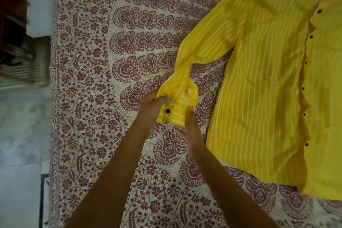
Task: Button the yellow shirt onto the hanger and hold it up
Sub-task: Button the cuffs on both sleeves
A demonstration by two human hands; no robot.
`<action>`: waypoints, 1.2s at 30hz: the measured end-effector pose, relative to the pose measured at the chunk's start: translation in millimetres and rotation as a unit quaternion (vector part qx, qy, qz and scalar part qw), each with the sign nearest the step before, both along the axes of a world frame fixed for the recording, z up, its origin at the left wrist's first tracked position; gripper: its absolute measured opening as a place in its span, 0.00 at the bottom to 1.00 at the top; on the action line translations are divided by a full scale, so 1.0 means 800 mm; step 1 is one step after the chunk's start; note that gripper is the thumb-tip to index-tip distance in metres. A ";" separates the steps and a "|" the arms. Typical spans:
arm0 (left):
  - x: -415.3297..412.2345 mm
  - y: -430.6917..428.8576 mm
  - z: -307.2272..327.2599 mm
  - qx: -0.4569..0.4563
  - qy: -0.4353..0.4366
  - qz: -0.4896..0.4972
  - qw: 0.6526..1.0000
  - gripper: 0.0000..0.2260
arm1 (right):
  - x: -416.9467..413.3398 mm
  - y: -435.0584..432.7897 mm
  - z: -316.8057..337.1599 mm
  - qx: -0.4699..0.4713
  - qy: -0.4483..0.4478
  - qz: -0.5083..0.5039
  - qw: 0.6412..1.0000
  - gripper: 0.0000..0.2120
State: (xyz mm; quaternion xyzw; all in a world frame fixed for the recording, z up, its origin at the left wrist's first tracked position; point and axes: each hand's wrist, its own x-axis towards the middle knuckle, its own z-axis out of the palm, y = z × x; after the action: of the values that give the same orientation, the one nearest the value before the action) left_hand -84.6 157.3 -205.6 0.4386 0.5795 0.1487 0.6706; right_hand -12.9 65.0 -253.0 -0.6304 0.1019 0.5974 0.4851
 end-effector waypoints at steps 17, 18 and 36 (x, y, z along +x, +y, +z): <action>-0.052 -0.065 -0.075 0.268 0.267 -0.186 0.907 0.09 | -0.009 -0.066 -0.023 0.001 -0.367 -0.002 0.930 0.03; -0.048 -0.069 -0.079 0.266 0.255 -0.198 0.908 0.09 | -0.010 -0.066 -0.023 0.002 -0.371 -0.002 0.928 0.04; -0.018 -0.073 -0.101 0.318 0.365 -0.316 0.816 0.09 | -0.013 -0.072 -0.025 0.036 -0.340 -0.020 0.939 0.05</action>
State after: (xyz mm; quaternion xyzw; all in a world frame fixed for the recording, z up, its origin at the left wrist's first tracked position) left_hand -99.3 98.9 -286.8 0.8086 0.5316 -0.0659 0.2434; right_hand -23.6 7.4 -272.7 -0.7758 -0.0780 0.3406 0.5254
